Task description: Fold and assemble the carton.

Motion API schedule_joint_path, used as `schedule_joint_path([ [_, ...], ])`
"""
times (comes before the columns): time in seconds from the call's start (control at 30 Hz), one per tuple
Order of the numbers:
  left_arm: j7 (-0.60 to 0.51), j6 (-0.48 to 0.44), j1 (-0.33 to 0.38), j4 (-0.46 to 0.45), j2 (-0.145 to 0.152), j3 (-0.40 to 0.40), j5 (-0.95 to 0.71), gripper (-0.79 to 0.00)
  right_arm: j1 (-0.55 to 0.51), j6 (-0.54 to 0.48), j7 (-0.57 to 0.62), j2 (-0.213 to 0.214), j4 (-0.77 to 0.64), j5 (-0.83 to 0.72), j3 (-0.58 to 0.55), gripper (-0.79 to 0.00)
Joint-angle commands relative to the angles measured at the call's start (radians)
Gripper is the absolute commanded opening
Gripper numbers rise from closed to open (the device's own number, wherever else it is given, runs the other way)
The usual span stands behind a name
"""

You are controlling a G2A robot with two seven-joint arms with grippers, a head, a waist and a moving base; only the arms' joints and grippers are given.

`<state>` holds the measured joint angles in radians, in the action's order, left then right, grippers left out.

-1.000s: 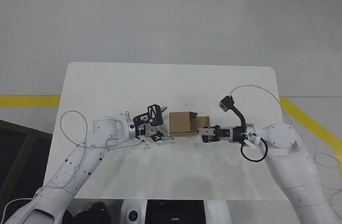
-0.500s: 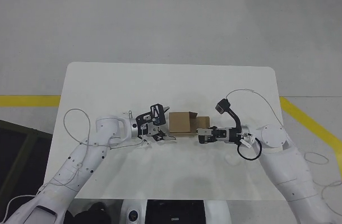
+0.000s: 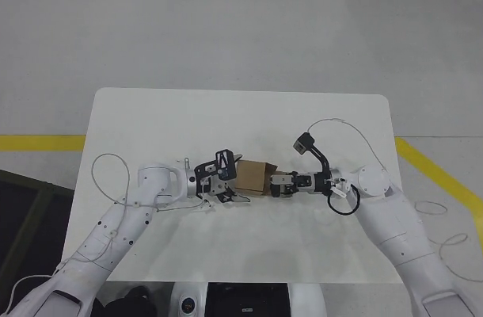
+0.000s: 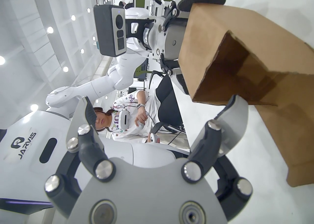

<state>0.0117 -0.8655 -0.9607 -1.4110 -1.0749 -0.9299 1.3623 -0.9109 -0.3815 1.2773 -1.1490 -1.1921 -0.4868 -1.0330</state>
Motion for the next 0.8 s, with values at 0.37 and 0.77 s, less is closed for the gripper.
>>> schedule_joint_path([
  [0.37,-0.026,-0.006,0.0,-0.012,-0.003,0.001,-0.001,0.0,0.099,-0.046,0.036,-0.04,0.151,-0.073,0.077,0.0],
  [0.77,-0.054,-0.012,0.004,-0.012,-0.005,-0.003,-0.019,0.0,0.134,-0.069,0.093,-0.049,0.234,-0.108,0.083,0.0],
])
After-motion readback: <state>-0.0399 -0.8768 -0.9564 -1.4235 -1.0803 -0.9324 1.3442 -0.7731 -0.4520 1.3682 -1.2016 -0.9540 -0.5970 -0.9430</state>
